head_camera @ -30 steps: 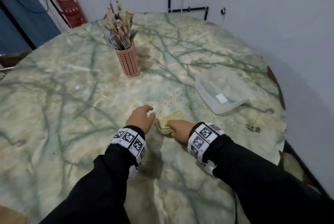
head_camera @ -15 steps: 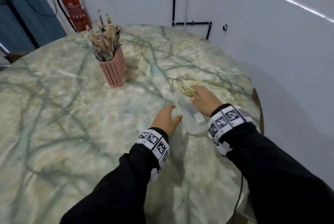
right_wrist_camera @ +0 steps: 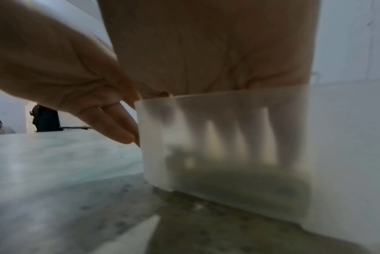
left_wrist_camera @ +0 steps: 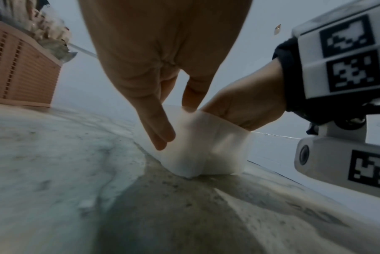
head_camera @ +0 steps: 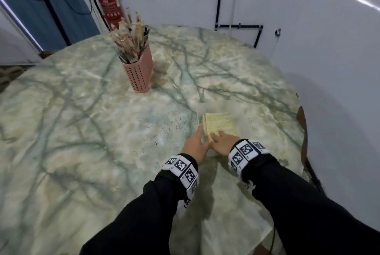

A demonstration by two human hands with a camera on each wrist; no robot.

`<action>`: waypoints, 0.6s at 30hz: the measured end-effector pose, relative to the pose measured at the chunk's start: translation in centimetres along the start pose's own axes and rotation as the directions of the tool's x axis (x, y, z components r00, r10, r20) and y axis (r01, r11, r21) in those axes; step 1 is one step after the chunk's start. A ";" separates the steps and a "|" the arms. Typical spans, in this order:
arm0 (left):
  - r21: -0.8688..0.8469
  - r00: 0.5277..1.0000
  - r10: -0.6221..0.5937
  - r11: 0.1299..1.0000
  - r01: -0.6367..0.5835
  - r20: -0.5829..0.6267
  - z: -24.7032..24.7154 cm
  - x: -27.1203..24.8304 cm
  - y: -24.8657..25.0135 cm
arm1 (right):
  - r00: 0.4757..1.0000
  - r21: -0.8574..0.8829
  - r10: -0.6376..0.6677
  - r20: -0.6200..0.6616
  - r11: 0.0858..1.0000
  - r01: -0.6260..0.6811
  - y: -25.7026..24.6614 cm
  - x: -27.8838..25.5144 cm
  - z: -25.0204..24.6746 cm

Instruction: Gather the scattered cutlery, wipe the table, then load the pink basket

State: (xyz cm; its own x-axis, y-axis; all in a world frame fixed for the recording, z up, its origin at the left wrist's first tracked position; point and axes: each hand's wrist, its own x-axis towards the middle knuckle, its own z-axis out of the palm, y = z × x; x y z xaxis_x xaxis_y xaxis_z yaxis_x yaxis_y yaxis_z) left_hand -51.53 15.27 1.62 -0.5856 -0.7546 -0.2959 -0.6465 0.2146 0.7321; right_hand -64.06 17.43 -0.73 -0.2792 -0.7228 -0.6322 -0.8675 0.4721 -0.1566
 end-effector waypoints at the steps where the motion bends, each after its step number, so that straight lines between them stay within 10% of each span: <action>1: 0.005 1.000 -0.015 1.000 0.015 -0.006 -0.4 -0.4 -0.5 | 1.000 0.006 -0.008 0.000 1.000 0.008 -1.0 -0.3 0.2; 18: 0.071 0.993 -0.102 0.992 0.105 -0.054 -5.9 -3.4 -5.8 | 0.991 0.065 -0.095 -0.091 0.993 0.101 -9.5 -1.9 2.6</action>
State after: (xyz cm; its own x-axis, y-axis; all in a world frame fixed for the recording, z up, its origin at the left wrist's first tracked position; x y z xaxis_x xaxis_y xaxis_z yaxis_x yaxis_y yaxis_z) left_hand -42.86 12.93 1.99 -0.4899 -0.8047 -0.3355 -0.7378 0.1777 0.6512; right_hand -54.27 15.62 -0.06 -0.2320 -0.8072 -0.5427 -0.8625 0.4287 -0.2689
